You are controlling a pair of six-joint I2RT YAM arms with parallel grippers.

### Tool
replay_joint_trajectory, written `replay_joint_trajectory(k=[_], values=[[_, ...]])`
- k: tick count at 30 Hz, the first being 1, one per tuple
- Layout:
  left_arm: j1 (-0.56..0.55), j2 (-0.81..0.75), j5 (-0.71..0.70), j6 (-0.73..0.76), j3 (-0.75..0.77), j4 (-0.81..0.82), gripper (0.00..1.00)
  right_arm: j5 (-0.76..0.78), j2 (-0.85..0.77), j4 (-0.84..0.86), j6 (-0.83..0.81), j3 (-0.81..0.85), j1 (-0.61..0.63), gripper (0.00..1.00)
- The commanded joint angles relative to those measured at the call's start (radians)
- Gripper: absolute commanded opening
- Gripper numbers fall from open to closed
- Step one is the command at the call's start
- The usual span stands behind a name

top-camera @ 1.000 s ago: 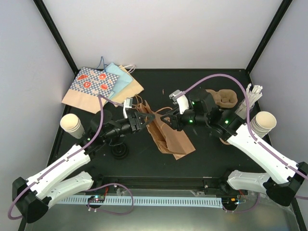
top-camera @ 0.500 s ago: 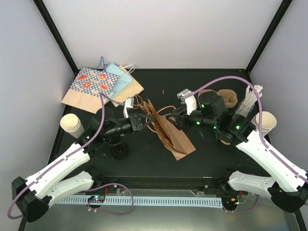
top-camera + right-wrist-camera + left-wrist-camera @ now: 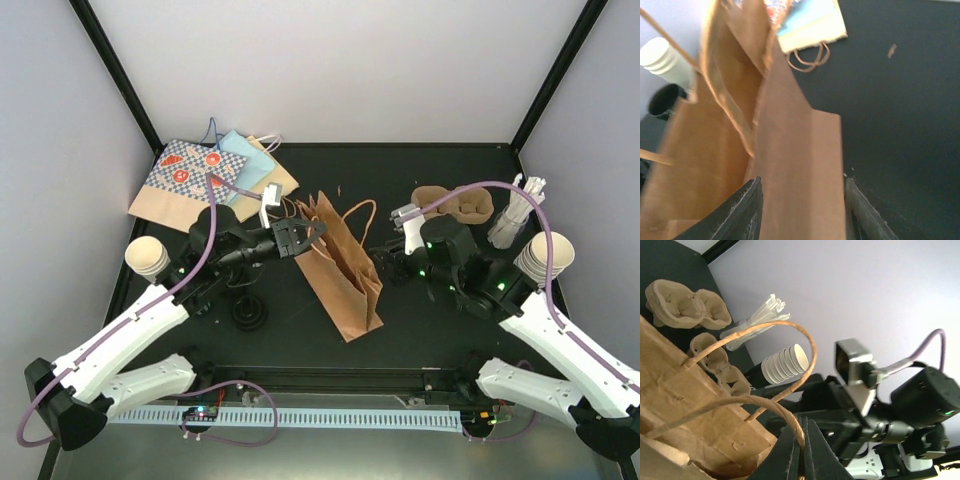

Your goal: Pack the takeout coffee

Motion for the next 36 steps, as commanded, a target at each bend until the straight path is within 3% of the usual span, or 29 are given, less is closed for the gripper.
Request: replay_joint_trajectory(k=[1,15,23,30,36], values=[[-0.003,0.025,-0.001,0.028,0.075,0.007,0.02,0.106,-0.035,-0.007,0.061,-0.070,-0.015,0.48],[0.000,0.069,-0.040,0.035,0.158,0.016,0.02,0.089,-0.144,0.021,0.034,-0.224,-0.019,0.49],[-0.001,0.097,0.003,0.035,0.163,-0.002,0.02,0.075,-0.060,-0.059,-0.033,0.005,-0.019,0.54],[-0.002,0.114,0.031,0.028,0.175,-0.009,0.01,-0.161,0.082,-0.108,-0.101,0.261,-0.017,0.56],[-0.002,0.120,0.031,0.027,0.185,-0.014,0.01,-0.189,0.205,-0.125,-0.123,0.401,0.016,0.54]])
